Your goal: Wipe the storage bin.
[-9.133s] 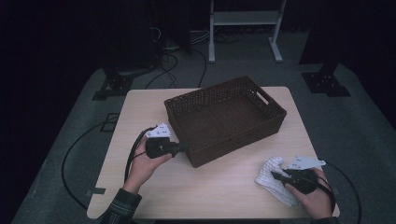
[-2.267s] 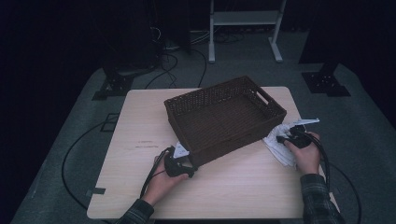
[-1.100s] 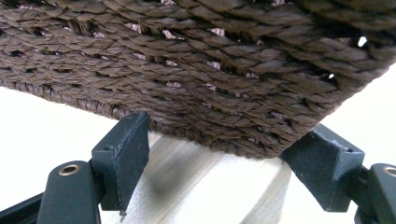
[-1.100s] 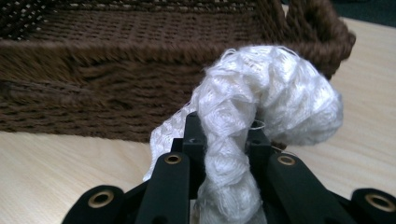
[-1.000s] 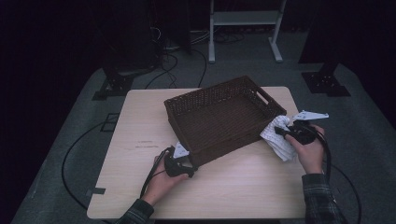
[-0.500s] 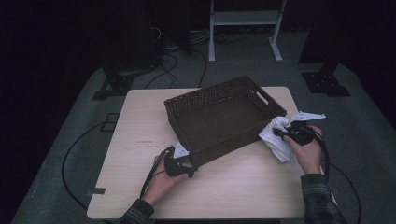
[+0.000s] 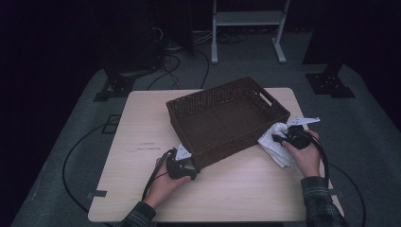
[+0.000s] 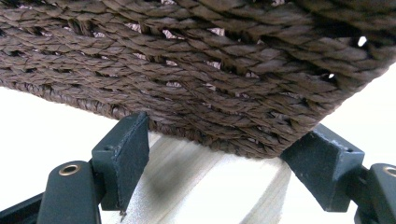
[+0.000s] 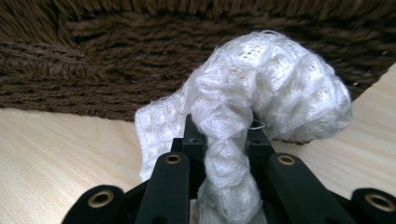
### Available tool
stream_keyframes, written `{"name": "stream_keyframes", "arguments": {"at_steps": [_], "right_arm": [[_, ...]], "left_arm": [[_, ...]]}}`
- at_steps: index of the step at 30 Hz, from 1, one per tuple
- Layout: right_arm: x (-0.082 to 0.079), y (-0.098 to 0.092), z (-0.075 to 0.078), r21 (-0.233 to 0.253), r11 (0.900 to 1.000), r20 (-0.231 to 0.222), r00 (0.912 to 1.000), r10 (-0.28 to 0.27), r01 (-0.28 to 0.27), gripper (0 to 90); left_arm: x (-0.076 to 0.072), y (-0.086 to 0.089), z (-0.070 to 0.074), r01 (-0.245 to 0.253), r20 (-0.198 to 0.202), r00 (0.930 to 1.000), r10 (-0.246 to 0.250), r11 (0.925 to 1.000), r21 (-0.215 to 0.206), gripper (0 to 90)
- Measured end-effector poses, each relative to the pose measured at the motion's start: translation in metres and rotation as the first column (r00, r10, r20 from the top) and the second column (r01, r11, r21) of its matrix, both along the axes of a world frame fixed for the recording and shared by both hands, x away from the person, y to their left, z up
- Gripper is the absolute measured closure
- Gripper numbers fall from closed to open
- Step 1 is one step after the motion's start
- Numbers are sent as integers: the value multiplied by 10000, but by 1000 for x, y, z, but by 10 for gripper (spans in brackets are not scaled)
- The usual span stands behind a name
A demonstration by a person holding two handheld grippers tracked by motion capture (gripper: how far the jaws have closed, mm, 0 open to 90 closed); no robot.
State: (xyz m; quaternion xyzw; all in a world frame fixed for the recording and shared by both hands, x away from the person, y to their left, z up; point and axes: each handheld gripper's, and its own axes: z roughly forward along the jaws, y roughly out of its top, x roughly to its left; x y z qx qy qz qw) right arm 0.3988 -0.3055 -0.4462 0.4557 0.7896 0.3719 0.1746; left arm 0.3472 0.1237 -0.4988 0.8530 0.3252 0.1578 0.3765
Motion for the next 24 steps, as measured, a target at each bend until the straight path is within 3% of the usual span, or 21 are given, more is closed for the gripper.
{"name": "stream_keyframes", "arguments": {"at_steps": [24], "right_arm": [[7, 10, -32, -355, 9991, -1025, 9945, 208, -246, 760]], "left_arm": [[0, 0, 0, -35, 1, 10000, 35, 10000, -49, 234]]}}
